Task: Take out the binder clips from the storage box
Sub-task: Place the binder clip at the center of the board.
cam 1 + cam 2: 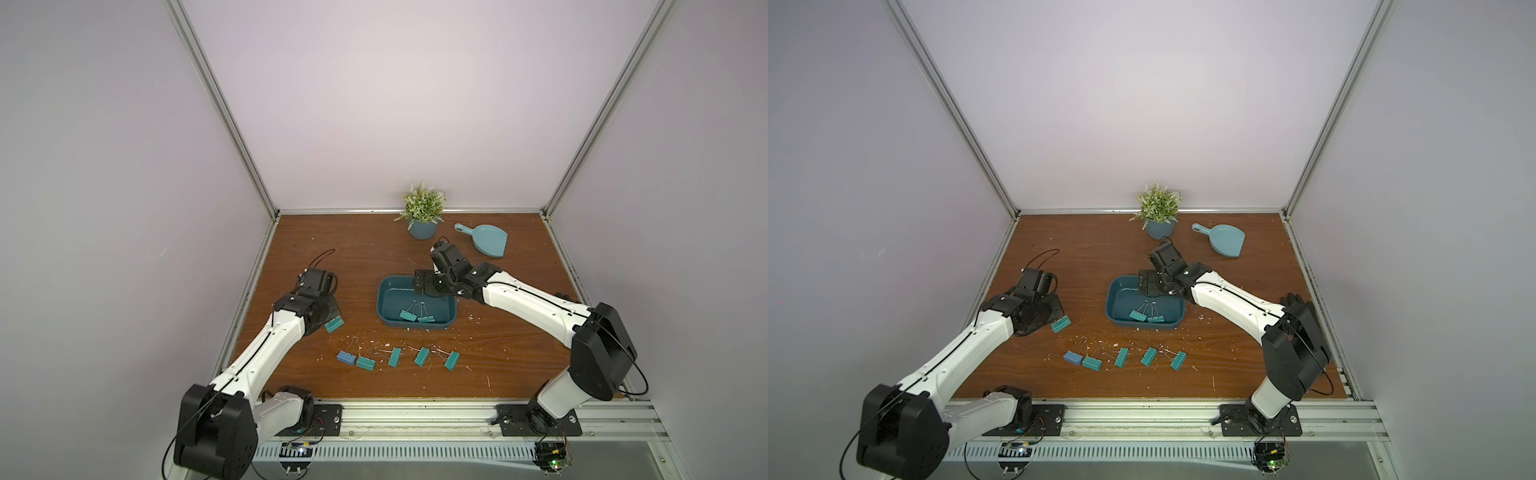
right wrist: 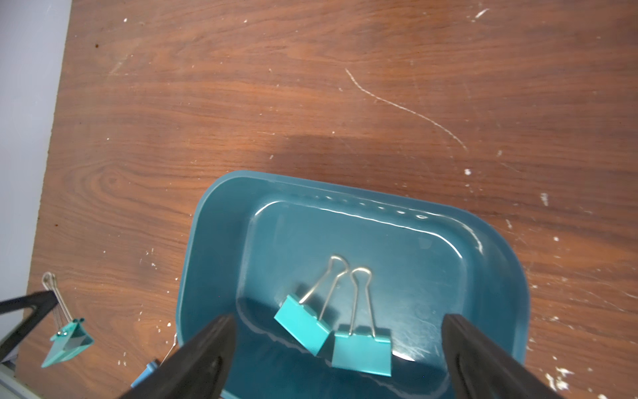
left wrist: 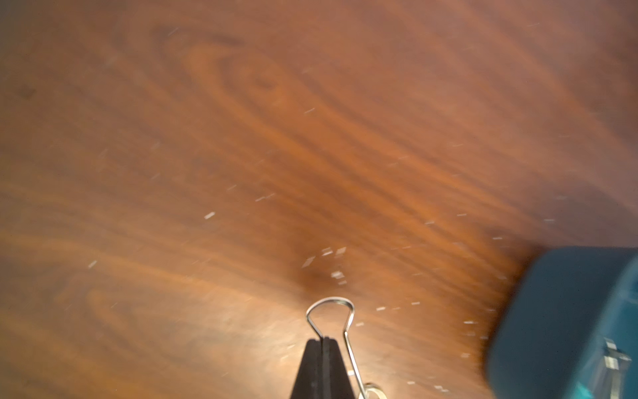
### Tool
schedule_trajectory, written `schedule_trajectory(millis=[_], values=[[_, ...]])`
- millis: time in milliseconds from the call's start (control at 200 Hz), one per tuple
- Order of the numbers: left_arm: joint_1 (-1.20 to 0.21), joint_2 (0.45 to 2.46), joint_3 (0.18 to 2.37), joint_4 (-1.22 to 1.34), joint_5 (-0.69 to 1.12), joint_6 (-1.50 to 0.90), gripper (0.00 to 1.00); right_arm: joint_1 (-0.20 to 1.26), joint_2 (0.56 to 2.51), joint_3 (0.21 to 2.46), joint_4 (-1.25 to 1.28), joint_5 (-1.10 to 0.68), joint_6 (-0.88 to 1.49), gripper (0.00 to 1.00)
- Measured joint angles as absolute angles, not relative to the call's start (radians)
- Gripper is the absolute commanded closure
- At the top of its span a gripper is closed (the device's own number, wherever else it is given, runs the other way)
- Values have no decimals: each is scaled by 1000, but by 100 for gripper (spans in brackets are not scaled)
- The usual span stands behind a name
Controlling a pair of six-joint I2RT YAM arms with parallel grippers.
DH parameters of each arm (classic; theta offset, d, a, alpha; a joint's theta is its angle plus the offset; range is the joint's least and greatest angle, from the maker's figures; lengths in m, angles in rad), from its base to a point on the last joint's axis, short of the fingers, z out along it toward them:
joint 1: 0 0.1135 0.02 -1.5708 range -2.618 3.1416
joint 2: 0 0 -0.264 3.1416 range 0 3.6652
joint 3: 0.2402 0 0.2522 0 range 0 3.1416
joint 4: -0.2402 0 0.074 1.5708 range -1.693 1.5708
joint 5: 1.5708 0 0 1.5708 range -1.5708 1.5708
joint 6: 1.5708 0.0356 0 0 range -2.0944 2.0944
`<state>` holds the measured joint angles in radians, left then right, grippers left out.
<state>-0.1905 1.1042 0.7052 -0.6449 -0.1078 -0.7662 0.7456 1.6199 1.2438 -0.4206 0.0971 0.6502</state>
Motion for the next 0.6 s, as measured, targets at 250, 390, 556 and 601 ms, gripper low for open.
schedule_trajectory(millis=[250,390,556,601], values=[[-161,1126,631,-661,-121,-829,100,775,1674,1298,-430,95,639,6],[-160,1161,600,-661,-121,-871,100,790,1716,1331,-441,92,632,18],[-160,1159,577,-664,-120,-916,98,800,1749,1341,-467,79,635,41],[-160,1152,567,-662,-118,-931,96,803,1757,1341,-472,75,641,48]])
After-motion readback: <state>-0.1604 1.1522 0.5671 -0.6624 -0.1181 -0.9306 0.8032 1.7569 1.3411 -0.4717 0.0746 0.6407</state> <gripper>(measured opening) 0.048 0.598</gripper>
